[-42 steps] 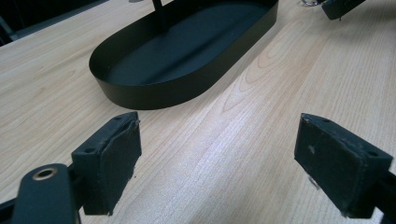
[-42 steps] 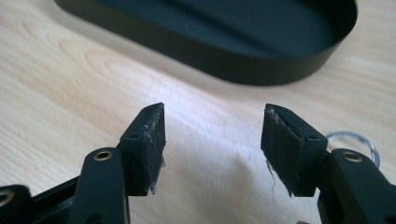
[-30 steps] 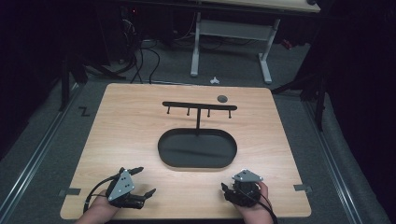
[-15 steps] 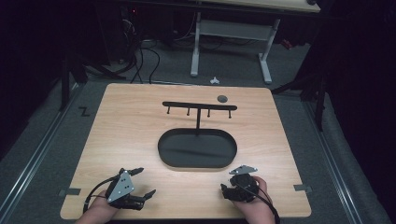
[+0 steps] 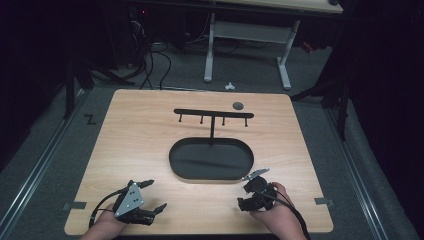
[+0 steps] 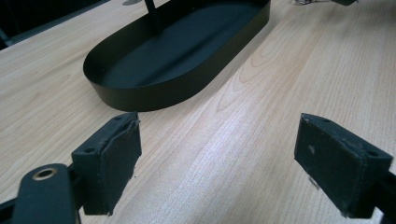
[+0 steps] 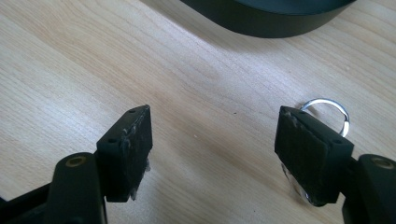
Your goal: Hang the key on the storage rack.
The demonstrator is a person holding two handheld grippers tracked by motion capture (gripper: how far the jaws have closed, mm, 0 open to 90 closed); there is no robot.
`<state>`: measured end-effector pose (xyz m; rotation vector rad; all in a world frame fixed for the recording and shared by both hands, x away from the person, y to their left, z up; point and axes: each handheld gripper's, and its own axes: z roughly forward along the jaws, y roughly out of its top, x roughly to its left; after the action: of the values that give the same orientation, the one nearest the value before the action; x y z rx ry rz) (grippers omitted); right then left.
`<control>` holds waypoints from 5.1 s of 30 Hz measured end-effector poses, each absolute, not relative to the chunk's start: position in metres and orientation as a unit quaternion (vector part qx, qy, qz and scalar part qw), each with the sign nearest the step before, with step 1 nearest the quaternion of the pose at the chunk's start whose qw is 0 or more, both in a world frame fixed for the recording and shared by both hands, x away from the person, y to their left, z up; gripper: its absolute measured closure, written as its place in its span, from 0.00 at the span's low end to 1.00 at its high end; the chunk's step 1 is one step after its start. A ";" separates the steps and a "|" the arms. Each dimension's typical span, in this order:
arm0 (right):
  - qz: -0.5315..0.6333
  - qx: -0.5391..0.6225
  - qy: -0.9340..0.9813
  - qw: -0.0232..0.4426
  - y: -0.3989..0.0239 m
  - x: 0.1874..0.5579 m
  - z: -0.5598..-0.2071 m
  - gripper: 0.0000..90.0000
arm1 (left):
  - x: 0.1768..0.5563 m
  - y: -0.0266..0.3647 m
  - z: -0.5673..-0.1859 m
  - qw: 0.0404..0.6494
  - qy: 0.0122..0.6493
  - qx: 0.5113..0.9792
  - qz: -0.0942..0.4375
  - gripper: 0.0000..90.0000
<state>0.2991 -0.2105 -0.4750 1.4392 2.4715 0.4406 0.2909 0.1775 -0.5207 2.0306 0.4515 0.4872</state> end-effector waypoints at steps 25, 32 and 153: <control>0.098 0.512 0.845 0.120 -0.243 0.309 -0.458 0.32 | 0.291 0.177 -0.521 0.481 0.185 0.834 0.199 0.17; 0.085 0.515 0.846 0.111 -0.254 0.307 -0.464 0.30 | 0.291 0.177 -0.521 0.480 0.185 0.834 0.199 0.17; 0.076 0.515 0.852 0.061 -0.265 0.336 -0.488 0.76 | 0.290 0.176 -0.521 0.476 0.185 0.836 0.201 0.17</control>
<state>0.3362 -0.2653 -0.4883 1.5574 2.5770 0.2293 0.2903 0.1760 -0.5212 2.0433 0.4527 0.4923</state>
